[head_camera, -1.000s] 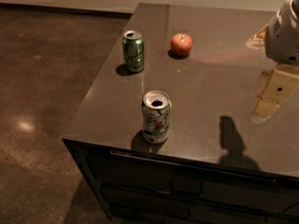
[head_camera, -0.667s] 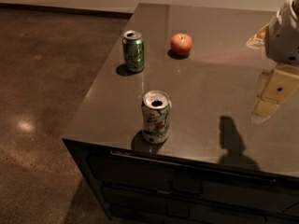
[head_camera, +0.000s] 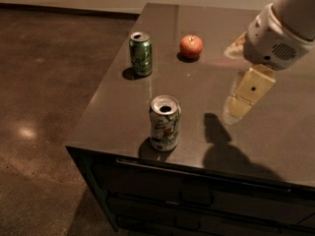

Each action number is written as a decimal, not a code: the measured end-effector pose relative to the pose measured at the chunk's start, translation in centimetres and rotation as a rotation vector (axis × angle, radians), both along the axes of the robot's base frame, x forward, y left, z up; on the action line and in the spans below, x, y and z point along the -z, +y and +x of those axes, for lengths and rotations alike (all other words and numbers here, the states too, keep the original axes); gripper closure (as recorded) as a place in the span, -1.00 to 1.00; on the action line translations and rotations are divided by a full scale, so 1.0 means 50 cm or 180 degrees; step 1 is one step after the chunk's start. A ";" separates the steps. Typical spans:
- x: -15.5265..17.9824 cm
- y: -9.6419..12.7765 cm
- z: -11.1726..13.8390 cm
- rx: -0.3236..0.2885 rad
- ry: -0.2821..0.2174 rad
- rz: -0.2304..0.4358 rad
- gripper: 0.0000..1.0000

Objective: Knock 7up can over

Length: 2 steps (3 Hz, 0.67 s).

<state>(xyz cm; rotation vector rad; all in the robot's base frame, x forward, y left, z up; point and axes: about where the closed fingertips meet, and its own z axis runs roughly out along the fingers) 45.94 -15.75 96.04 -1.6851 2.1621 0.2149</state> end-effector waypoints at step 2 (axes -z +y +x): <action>0.027 0.172 -0.018 -0.0463 0.0214 0.0741 -1.00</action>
Offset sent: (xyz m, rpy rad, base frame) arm -0.0246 0.1313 -0.0181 0.3617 0.0754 0.2728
